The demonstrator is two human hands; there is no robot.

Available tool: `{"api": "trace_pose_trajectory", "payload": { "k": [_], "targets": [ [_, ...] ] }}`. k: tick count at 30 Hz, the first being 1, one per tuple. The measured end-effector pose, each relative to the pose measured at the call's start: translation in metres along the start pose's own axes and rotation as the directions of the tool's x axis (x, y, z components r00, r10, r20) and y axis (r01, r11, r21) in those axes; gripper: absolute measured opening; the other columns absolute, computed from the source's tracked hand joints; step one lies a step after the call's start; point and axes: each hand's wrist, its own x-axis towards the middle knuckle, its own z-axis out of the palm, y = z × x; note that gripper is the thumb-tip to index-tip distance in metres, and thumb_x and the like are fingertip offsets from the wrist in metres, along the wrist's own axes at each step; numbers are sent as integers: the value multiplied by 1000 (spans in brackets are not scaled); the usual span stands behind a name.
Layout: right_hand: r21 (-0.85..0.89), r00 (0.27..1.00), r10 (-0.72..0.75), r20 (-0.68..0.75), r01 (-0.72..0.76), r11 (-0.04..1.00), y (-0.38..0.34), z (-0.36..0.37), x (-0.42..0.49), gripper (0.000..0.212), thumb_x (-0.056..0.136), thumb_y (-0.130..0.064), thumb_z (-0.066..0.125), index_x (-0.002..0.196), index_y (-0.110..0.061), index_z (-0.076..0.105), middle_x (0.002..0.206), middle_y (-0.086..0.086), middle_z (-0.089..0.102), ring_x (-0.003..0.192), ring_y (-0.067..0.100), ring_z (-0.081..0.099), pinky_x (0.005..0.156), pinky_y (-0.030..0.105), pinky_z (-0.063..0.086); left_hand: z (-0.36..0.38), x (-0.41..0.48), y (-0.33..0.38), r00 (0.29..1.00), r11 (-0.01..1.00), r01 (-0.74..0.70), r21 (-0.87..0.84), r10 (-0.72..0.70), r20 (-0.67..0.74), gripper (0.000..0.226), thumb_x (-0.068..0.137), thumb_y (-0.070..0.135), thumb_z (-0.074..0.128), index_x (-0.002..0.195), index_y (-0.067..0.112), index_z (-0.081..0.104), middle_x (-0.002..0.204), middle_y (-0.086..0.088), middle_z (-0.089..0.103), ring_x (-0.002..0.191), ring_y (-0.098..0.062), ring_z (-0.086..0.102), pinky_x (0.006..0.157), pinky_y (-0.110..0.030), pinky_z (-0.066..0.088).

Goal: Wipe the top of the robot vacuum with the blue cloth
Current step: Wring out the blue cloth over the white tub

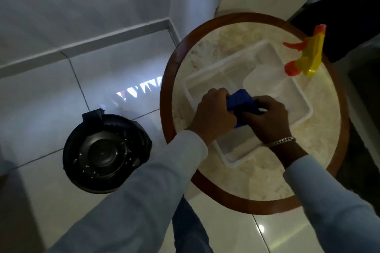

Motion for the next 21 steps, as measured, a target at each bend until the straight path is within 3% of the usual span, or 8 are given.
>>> {"api": "trace_pose_trajectory", "payload": {
  "k": [3, 6, 8, 10, 13, 16, 18, 21],
  "targets": [
    [54, 982, -189, 31, 187, 981, -35, -7, -9, 32, 70, -7, 70, 101, -14, 61, 96, 6, 63, 87, 24, 60, 79, 37, 52, -26, -28, -6, 995, 967, -46, -249, 22, -98, 17, 79, 3, 61, 95, 6, 56, 82, 0, 60, 78, -18, 60, 68, -16, 50],
    [251, 944, -328, -41, 327, 911, -76, 1, -29, 45, 72, -5, 70, 113, -13, 54, 111, 3, 58, 95, 11, 60, 78, 19, 52, -61, -60, -21, 970, 888, -42, -458, -74, -232, 25, 80, 3, 65, 104, 7, 59, 91, -1, 65, 83, -13, 64, 74, -18, 53],
    [475, 952, -301, -56, 291, 831, -101, 22, -49, 59, 73, -9, 74, 124, -9, 45, 120, 3, 56, 99, 2, 62, 75, 12, 51, -85, -86, -40, 943, 801, -17, -598, -185, -275, 31, 81, 6, 65, 111, 8, 58, 100, -6, 66, 91, -18, 66, 82, -29, 57],
    [668, 966, -258, 36, 169, 725, -124, 52, -69, 66, 71, -13, 73, 128, -7, 40, 114, -8, 64, 97, 1, 65, 72, 13, 53, -105, -113, -63, 915, 696, -21, -717, -276, -295, 27, 81, 8, 64, 107, 17, 60, 108, -12, 67, 100, -30, 66, 88, -48, 56],
    [723, 933, -282, 225, 34, 690, -145, 104, -94, 58, 68, -15, 72, 121, -12, 48, 102, -8, 70, 95, 9, 68, 72, 22, 57, -127, -151, -104, 874, 599, -25, -801, -376, -308, 26, 82, 8, 64, 103, 23, 61, 110, -15, 67, 102, -34, 65, 89, -55, 55],
    [617, 872, -279, 402, -33, 786, -153, 158, -113, 43, 69, -19, 73, 110, -18, 59, 104, -3, 69, 95, 13, 68, 79, 35, 57, -134, -180, -151, 836, 650, 6, -760, -420, -353, 30, 85, 3, 63, 99, 29, 60, 98, -2, 69, 92, -15, 69, 81, -38, 60],
    [578, 834, -254, 489, -92, 811, -149, 191, -120, 39, 74, -9, 70, 111, -13, 59, 107, 6, 68, 99, 22, 67, 82, 39, 56, -136, -194, -181, 796, 727, 28, -686, -431, -425, 26, 83, 2, 64, 99, 22, 62, 90, 3, 67, 79, -2, 67, 73, -26, 59],
    [515, 847, -230, 479, -59, 855, -138, 233, -127, 36, 77, 4, 64, 105, -19, 59, 101, 3, 66, 96, 20, 64, 80, 35, 55, -134, -209, -225, 768, 801, 87, -592, -432, -472, 38, 82, 6, 67, 118, 8, 57, 107, -6, 66, 97, -11, 65, 83, -20, 55]
  ]
}}
